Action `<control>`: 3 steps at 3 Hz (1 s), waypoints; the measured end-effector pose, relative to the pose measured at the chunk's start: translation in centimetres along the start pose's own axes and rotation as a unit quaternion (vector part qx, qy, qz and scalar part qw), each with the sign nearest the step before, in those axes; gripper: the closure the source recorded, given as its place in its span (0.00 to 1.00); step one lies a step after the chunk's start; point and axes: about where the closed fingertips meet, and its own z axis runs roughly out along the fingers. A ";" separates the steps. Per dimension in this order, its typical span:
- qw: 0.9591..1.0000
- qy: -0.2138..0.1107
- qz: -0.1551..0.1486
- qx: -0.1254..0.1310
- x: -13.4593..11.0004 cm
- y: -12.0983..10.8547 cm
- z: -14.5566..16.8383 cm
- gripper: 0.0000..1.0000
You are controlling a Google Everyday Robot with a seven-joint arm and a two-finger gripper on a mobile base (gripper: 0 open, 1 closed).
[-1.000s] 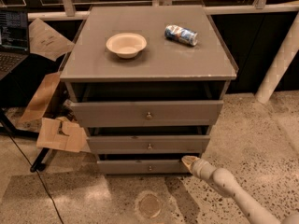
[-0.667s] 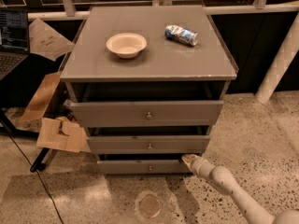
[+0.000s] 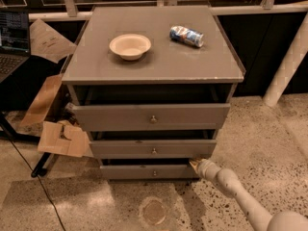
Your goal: Open bottom drawer
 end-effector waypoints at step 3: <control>0.999 0.034 0.014 -0.005 2.2 -1.0 2.5 0.84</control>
Offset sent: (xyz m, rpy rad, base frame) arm 0.0231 -0.0169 -0.0322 -0.0238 0.0583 -0.0414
